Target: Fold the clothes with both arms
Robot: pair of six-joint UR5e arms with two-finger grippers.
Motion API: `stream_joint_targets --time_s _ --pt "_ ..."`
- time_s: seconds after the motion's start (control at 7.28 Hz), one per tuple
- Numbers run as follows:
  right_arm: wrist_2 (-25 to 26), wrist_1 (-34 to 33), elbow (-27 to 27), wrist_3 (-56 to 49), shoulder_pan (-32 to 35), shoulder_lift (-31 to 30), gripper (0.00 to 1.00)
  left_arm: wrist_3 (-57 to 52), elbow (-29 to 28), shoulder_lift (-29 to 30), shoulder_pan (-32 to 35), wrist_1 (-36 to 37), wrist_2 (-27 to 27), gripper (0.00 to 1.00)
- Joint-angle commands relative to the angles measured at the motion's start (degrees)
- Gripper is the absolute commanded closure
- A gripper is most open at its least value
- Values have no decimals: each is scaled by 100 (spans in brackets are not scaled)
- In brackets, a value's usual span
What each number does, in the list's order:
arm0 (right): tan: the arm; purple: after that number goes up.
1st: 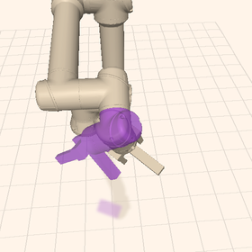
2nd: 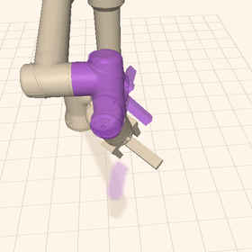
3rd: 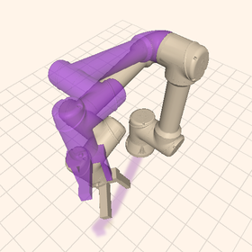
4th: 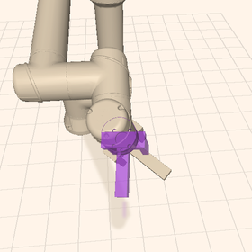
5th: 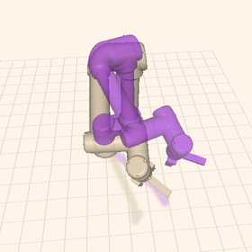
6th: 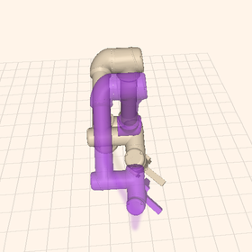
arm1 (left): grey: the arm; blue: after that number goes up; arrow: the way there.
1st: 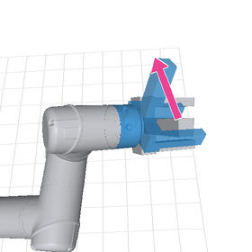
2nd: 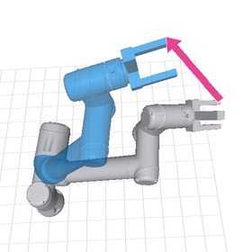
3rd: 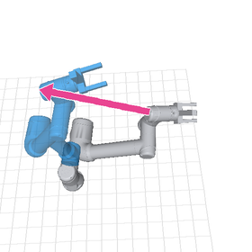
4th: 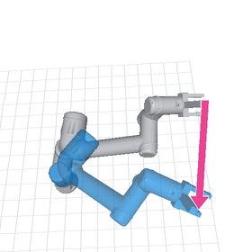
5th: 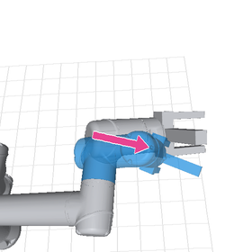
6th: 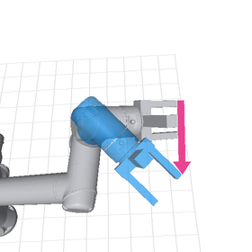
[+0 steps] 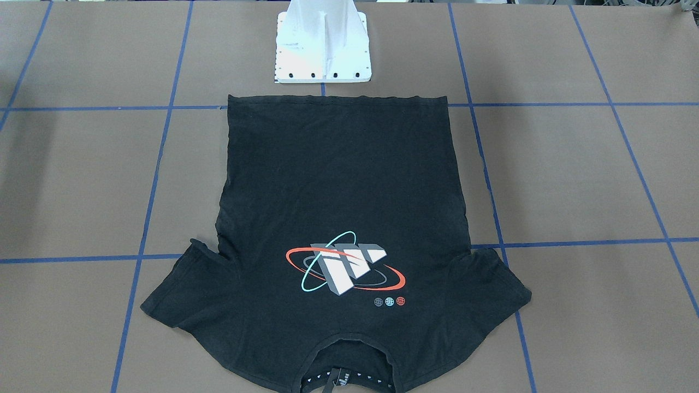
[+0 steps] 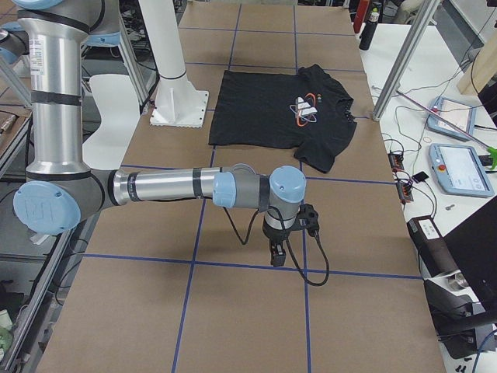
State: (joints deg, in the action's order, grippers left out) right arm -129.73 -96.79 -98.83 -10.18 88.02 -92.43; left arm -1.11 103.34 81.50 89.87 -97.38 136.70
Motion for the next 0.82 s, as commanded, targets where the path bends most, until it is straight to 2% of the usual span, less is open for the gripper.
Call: stream_joint_targets --time_s 0.0,0.14,0.27,0.55,0.69 --pt "0 840 13 16 -100 85 0 49 107 303 4 0 14 0" --pt "9 1603 74 42 -136 85 0 58 46 792 -5 9 14 0" --pt "0 1811 74 60 -319 94 0 49 20 936 -5 -17 32 0" --pt "0 1848 92 1117 -662 339 0 67 -120 1235 -22 -18 67 0" --pt "-44 1831 205 1202 -794 705 0 232 -173 1298 -22 -148 197 0"
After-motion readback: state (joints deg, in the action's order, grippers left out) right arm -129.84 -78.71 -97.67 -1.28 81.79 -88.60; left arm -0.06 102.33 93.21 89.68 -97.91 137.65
